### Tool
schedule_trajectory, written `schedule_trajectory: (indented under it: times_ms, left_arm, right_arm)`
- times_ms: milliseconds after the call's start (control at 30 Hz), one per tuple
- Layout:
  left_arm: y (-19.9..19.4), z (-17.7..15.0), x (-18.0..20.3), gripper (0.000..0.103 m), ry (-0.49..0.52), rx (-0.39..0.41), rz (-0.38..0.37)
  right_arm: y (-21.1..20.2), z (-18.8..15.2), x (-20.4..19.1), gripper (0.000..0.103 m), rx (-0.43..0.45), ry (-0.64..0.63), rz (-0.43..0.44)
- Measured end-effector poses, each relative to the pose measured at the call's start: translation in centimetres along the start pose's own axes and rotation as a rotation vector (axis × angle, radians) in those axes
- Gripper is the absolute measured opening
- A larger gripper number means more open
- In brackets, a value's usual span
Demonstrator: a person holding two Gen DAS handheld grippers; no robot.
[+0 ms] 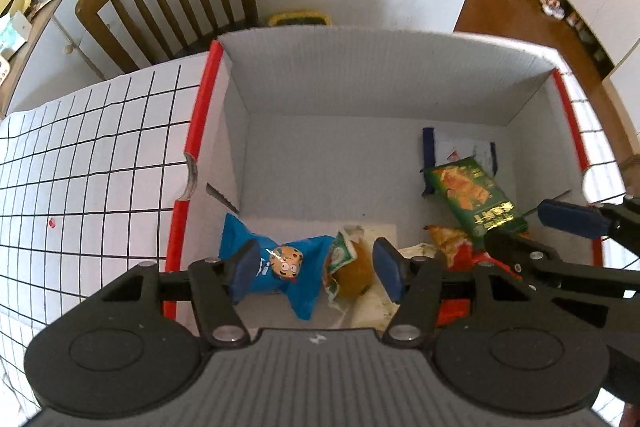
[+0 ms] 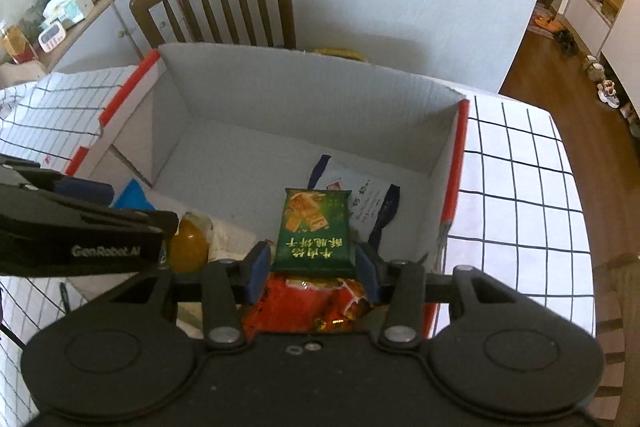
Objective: Organize snacks
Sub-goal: 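Carry the pastry and cracker packet into the red box and open both grippers, then withdraw both grippers from the box toward the snacks beside it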
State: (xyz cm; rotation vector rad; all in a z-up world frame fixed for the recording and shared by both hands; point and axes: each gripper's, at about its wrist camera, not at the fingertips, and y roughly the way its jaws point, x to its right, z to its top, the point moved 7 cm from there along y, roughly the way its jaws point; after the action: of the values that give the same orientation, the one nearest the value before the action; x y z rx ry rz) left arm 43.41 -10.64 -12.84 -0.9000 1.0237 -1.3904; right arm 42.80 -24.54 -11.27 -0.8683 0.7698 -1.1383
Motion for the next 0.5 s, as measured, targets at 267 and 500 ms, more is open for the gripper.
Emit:
schedule_trajectory:
  times_ms: [267, 500]
  left_arm:
    - [-4.2, -0.5, -0.3, 0.061, -0.001, 0.068, -0.029]
    - [-8.3, -1.7, -0.8, 0.062, 0.000, 0.136, -0.054]
  right_arm:
    - [-3.7, 0.0, -0.2, 0.053, 0.063, 0.021, 0.013]
    - [-7.2, -0.4, -1.6, 0.057, 0.124, 0.018, 0.028]
